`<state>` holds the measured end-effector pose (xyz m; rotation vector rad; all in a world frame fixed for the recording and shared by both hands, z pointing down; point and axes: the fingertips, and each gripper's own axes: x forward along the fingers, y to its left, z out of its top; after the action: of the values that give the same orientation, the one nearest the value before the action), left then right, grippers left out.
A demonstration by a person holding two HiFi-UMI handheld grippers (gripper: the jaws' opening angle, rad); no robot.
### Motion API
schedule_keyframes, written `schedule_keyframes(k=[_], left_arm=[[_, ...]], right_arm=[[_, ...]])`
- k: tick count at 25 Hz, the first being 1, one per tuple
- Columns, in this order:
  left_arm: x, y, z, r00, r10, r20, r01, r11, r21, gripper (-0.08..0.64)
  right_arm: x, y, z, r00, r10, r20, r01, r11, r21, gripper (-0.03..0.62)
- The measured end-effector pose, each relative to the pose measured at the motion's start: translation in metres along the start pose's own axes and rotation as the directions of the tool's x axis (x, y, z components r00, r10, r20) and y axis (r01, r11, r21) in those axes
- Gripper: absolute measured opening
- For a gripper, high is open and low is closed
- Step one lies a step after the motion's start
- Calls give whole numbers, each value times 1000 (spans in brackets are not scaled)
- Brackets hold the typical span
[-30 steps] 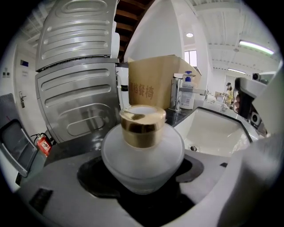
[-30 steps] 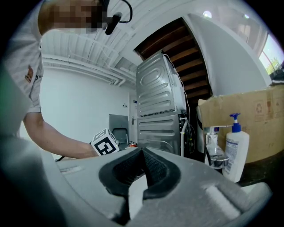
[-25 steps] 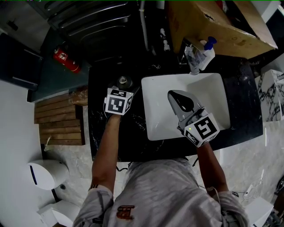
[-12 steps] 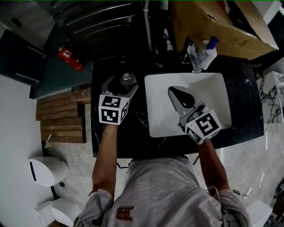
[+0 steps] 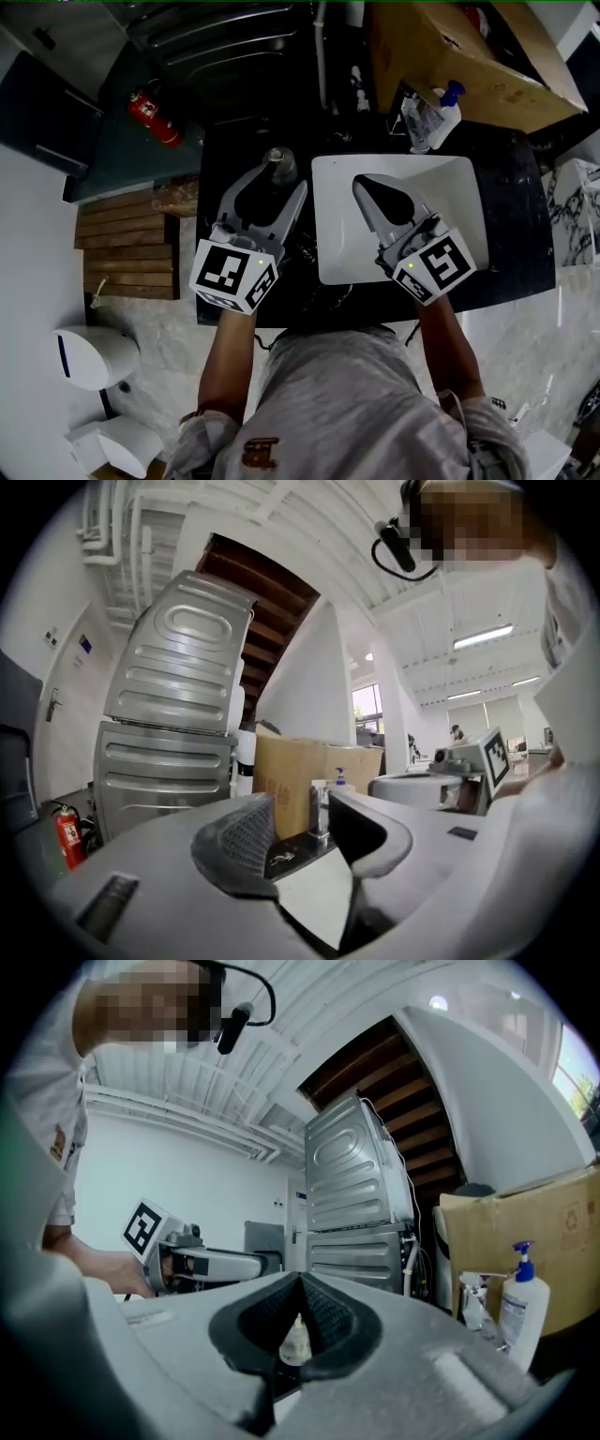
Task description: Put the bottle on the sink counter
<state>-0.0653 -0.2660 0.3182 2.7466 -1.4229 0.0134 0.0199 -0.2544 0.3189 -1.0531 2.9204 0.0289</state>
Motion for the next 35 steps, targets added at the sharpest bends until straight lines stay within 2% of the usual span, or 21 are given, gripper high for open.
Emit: schedule_keyframes(k=[4,9,19,35], left_arm=[[-5,-28,21,998,-47,49,46,999,15,81],[-8,-41,25,995,-66,71,64,998,25,3],[-2,-61,26,991,-113,75,110,993,40,2],[-7,-69,23,991,-115,65,113,993,39,2]], right_arm=[[-1,11,11,1000,13,21,-13,1000,-14,0],[-5,23,19,999,18,38,-17,999,-32,0],[-15,28,23,999,-5,44,8,998,-57,0],[-21,27,18,999,1,39,1,999,-43,0]])
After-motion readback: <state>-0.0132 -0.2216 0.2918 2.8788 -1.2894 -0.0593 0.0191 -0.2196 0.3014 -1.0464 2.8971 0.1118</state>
